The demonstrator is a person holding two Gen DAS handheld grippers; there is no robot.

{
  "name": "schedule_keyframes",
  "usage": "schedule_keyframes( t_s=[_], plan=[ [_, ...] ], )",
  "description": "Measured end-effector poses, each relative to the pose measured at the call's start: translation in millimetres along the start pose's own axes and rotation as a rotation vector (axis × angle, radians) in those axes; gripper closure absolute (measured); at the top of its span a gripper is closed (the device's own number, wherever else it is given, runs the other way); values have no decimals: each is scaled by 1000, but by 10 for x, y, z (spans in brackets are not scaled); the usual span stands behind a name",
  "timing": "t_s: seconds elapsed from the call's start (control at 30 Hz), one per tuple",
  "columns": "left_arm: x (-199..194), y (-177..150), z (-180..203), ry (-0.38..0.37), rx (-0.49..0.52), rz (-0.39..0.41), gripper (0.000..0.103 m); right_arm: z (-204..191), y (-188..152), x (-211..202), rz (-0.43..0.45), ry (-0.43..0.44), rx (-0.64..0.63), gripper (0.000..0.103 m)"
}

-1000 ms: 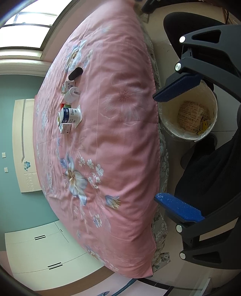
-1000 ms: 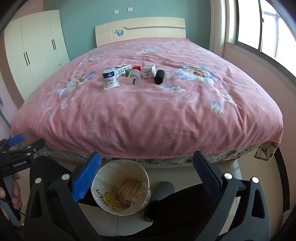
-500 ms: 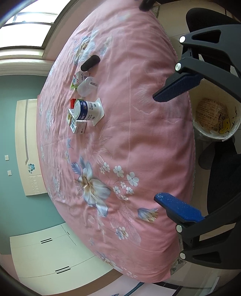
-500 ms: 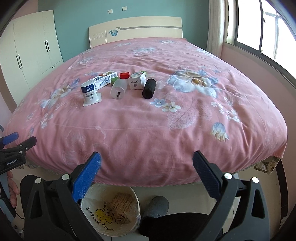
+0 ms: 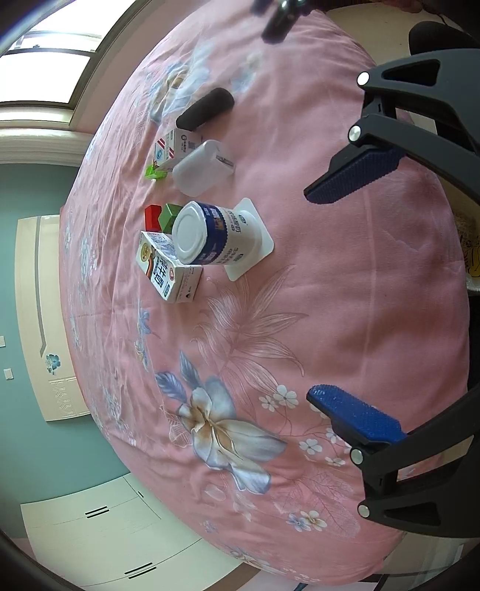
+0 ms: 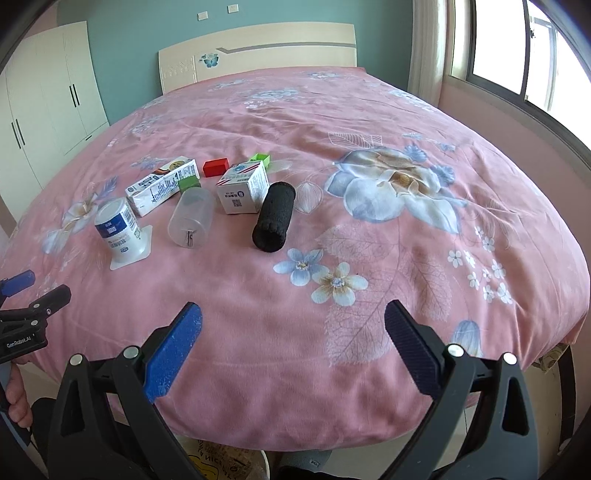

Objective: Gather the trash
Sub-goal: 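Grasp the white yogurt cup with the left tool while the right tool grasps the black foam tube, then lift the yogurt cup and foam tube and carry both toward the trash bin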

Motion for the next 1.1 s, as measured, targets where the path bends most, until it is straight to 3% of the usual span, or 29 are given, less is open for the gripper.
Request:
schedule_keyframes(
  t_s=[0.17,0.73,0.8,0.83,0.87,0.93,1.1],
  plan=[
    [235,247,204,-59,7,-29,3,7,215,275,-15,-18,-12,6],
    [701,695,274,-47,10,-48,4,6,727,1178,-101,-13,-24,6],
    [721,712,261,-47,9,-46,13,-6,752,1200,-96,-12,-38,7],
    [743,716,263,-46,13,-54,24,-21,761,1210,-98,-16,-50,11],
    [763,717,262,-50,14,-61,28,-30,773,1212,-94,-22,-60,18],
    [794,723,270,-62,19,-67,29,-39,800,1221,-92,-33,-74,27],
    [855,737,307,-68,35,-77,41,-79,845,1249,-106,-19,-100,48]
  ],
)
Point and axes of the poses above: each gripper's, at about its wrist camera, not at the fingertips, and x roughly the way its jaws point, z to its right, y to its top, the point moved 5 cm from there along x, roughly the way its jaws point, and after that the axes turned 7 degrees about -z, right-handed, at the moved point
